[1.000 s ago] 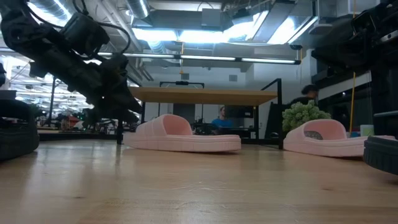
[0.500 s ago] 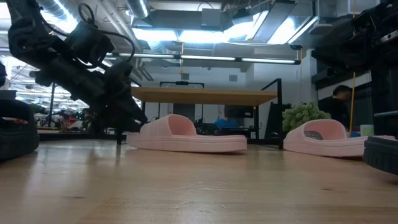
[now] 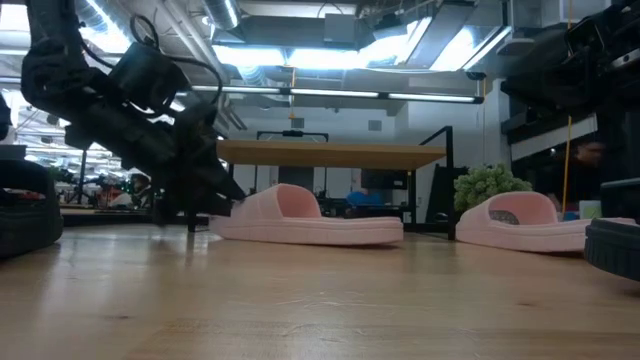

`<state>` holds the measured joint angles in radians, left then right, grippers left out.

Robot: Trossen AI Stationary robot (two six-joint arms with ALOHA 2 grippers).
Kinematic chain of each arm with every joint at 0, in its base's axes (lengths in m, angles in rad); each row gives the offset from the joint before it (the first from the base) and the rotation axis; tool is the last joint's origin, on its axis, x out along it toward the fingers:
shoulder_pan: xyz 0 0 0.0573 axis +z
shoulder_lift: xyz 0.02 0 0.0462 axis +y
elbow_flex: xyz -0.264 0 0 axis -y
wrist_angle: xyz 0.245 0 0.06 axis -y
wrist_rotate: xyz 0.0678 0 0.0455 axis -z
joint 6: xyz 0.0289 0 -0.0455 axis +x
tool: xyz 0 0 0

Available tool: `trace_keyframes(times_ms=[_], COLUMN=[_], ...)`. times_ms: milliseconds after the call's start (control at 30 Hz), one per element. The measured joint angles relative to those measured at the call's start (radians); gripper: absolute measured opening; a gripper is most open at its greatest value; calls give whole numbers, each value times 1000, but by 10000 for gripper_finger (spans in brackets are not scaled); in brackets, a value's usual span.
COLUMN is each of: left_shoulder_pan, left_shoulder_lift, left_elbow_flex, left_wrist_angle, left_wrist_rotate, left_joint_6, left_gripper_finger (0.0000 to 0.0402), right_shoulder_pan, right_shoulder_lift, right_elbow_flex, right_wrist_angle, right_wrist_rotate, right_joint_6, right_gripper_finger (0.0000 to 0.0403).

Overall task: Pick and place slides into the shelf
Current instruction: Put the left pink slide on the shelf

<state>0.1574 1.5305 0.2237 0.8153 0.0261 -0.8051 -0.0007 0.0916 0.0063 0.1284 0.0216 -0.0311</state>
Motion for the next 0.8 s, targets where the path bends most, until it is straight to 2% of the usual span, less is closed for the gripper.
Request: trace_keyframes(times_ms=[167, 367, 467, 600, 800], left_shoulder_pan=[0, 0, 0, 0, -16], left_shoulder_lift=[49, 113, 117, 110, 110], left_elbow_flex=[39, 100, 116, 119, 120], left_wrist_angle=[6, 8, 6, 10, 13], left_wrist_rotate=[12, 61, 60, 76, 73], left_joint_6=[13, 114, 135, 133, 119], left_gripper_finger=[133, 129, 97, 18, 5], right_shoulder_pan=[0, 0, 0, 0, 0], right_shoulder_lift=[0, 0, 0, 0, 0], right_elbow_flex=[0, 0, 0, 0, 0], right_wrist_angle=[-2, -15, -27, -36, -38], right_wrist_rotate=[0, 0, 0, 0, 0], right_joint_6=[0, 0, 0, 0, 2], right_gripper_finger=[63, 63, 63, 63, 63])
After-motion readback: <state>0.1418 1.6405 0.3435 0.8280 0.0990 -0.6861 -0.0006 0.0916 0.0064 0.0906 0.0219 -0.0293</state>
